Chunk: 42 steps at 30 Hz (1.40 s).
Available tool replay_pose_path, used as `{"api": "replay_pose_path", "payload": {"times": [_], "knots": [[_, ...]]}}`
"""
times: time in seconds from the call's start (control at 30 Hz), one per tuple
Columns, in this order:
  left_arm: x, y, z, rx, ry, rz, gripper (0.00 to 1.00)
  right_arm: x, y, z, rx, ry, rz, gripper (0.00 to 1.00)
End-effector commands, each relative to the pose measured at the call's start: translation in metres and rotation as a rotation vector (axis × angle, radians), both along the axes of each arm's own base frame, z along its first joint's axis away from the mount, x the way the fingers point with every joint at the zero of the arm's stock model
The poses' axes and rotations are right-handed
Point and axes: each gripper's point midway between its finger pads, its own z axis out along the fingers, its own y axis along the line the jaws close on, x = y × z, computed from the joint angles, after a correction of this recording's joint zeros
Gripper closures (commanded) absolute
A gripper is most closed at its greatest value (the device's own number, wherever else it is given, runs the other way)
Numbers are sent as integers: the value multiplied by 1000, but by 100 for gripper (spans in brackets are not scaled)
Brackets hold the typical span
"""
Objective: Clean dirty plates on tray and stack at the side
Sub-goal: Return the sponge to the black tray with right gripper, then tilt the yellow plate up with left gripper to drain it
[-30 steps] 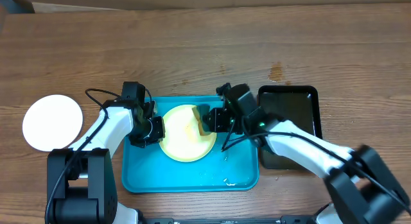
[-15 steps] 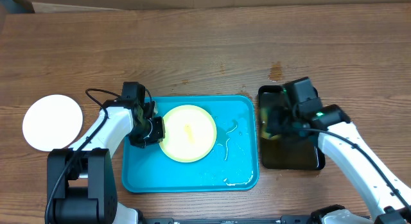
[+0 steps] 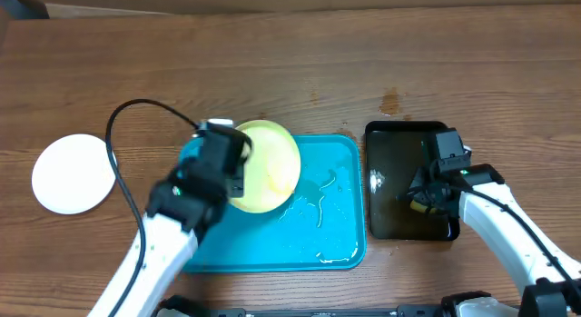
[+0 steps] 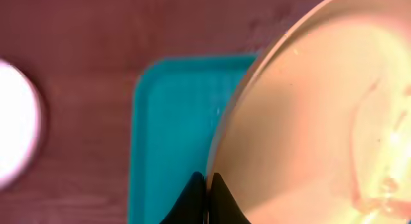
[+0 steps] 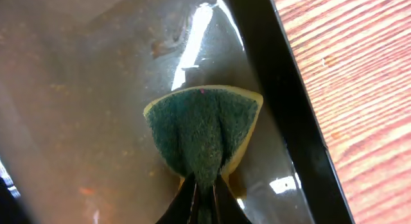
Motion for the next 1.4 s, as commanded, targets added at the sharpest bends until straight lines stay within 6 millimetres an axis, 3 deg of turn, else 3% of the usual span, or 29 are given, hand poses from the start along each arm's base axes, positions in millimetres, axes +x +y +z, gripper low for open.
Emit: {"api": "replay_pose_path", "payload": {"times": [0.0,0.13,0.17,0.23,0.27,0.33,0.43,0.5,0.6,0.63,0.67,0.7,0.73,0.77,0.87,0.93,0.97,1.0,1.03,1.2,1.23,1.33,1.37], "knots": [[0,-7,64,209,-271,-7,96,-4,-8,-16,-33,19,-10,94],[-7,-35,90,348,-405,-100,96,-7,-8,-25,-36,37,-10,89],[-9,-40,100,396,-450,-111,96,-8,-7,-26,-33,43,-9,84],[-14,-46,121,485,-543,-108,96,-8,-5,-27,-21,45,-6,60],[-17,-49,131,524,-585,-102,96,-8,-5,-27,-19,45,-5,41],[-21,-55,147,591,-642,-108,96,-8,-5,-27,-19,46,-6,21],[-21,-59,152,630,-641,-137,96,-9,-5,-28,-19,51,-6,6],[-21,-58,154,643,-643,-135,96,-12,-6,-29,-22,64,-6,3],[-20,-58,155,643,-647,-134,96,-14,-6,-32,-24,82,-6,5],[-20,-59,155,641,-647,-134,96,-15,-5,-34,-20,87,-5,11],[-20,-59,155,639,-648,-133,96,-15,-3,-35,-10,93,-2,23],[-20,-59,155,635,-648,-134,96,-16,-1,-37,-1,99,0,44],[-19,-59,154,626,-648,-133,96,-16,0,-38,9,105,2,79],[-18,-59,153,613,-648,-126,96,-17,1,-39,14,109,4,96],[-13,-57,147,581,-625,-131,96,-16,3,-39,24,107,7,94],[-9,-53,143,560,-609,-123,96,-16,4,-39,31,107,7,29],[-6,-50,141,550,-599,-115,96,-16,4,-39,31,108,7,19],[-4,-47,139,541,-587,-112,96,-17,5,-39,35,112,8,19],[-2,-44,137,534,-577,-109,96,-18,6,-39,42,114,13,26],[7,-21,129,473,-553,-1,96,-19,23,-40,118,128,135,92],[8,-17,127,454,-545,17,96,-19,23,-40,118,128,135,96],[14,-10,115,386,-504,31,96,-18,24,-39,119,123,136,92],[16,-8,112,364,-491,36,96,-16,24,-39,119,118,136,59]]}}
